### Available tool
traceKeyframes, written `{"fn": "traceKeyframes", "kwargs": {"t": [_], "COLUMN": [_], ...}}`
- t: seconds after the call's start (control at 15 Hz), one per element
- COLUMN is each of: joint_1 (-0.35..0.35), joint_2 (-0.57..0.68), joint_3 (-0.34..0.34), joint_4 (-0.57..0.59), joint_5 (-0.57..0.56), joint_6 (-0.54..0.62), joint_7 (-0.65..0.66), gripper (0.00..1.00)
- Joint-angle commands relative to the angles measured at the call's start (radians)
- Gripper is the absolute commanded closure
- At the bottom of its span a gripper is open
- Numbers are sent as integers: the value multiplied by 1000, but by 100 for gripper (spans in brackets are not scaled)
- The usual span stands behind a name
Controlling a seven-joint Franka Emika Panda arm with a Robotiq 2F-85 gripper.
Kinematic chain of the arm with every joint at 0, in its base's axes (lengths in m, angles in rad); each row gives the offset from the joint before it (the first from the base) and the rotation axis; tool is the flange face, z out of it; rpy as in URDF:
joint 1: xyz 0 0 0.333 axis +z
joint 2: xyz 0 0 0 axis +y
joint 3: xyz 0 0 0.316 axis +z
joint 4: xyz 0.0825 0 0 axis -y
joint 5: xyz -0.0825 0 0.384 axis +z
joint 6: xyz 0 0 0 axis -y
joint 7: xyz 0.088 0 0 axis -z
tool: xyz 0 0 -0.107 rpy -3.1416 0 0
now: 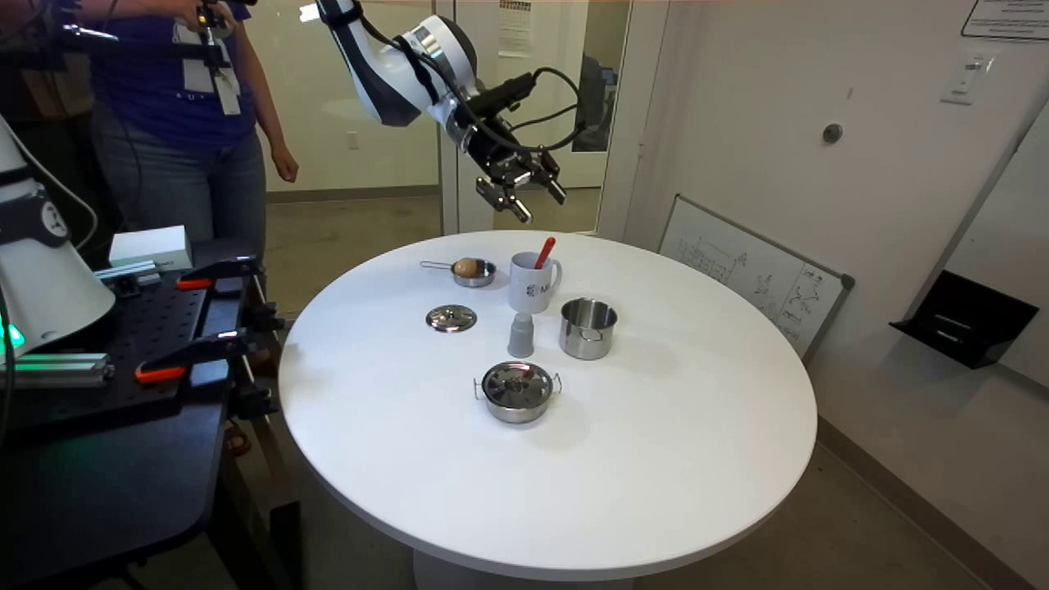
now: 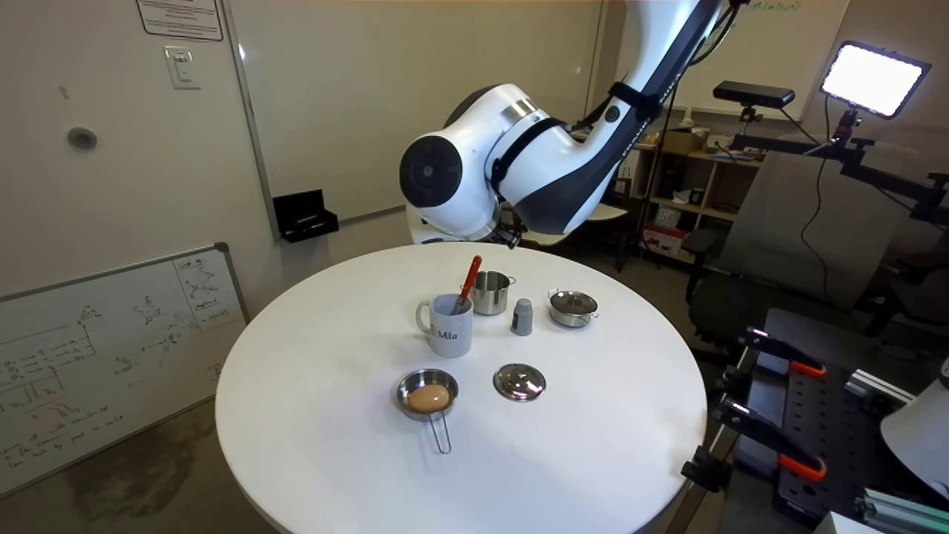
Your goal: Put the fork into the mug.
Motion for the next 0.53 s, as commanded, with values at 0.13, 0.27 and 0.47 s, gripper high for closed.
{"fn": "traceKeyframes", "kwargs": {"t": [0.13,0.27,0.47], "joint_1": [-17,-30,-41], "joint_2": [19,22,27], "joint_3": [23,35,45], "joint_4": [25,25,26], "joint_5": [40,85,147], "joint_6": [-5,19,55], "joint_7": [-6,3,35], "gripper": [0,0,0]}}
